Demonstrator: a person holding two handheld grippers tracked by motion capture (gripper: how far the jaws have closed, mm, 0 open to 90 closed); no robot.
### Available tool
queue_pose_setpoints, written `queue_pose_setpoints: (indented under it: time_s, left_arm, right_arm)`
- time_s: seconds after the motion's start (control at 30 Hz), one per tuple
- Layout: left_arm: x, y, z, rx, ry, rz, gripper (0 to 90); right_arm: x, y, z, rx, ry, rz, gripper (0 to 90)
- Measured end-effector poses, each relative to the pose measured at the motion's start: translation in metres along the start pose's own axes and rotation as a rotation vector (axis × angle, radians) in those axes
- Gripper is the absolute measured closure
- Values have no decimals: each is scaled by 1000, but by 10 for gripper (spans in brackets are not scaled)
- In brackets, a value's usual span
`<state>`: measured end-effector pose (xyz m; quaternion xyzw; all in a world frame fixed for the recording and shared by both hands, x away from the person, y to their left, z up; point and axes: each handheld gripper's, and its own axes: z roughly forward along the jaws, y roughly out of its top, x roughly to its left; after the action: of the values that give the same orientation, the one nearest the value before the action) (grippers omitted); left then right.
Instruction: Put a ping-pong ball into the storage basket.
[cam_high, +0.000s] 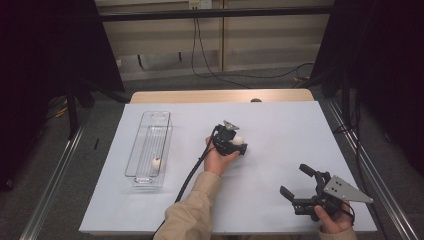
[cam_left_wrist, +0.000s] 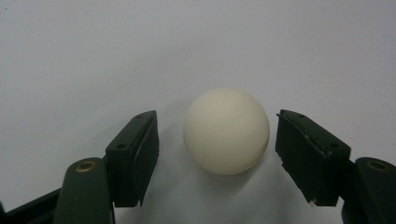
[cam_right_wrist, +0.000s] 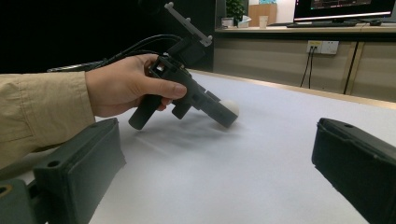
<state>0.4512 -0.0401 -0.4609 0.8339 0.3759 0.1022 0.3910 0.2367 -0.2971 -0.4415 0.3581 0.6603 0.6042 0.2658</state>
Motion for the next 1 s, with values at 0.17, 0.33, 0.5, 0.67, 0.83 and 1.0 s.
queue_pose_setpoints:
  time_s: [0.17, 0.33, 0.5, 0.67, 0.83, 1.0]
  left_arm:
    - [1, 1, -1, -2, 1, 3, 320]
    - [0, 1, 0, -8, -6, -2, 350]
    - [0, 0, 1, -8, 2, 2, 372]
    - [1, 0, 1, -7, -2, 8, 394]
    - [0, 0, 3, -8, -7, 8, 413]
    - [-1, -1, 4, -4, -5, 16, 444]
  right_arm:
    - [0, 0, 0, 2, 1, -2, 11]
    - [0, 0, 0, 2, 1, -2, 11]
    - [0, 0, 0, 1, 1, -2, 11]
    - [0, 0, 0, 2, 2, -3, 11]
    - [0, 0, 0, 2, 1, -2, 11]
    - [0, 0, 0, 2, 2, -1, 11]
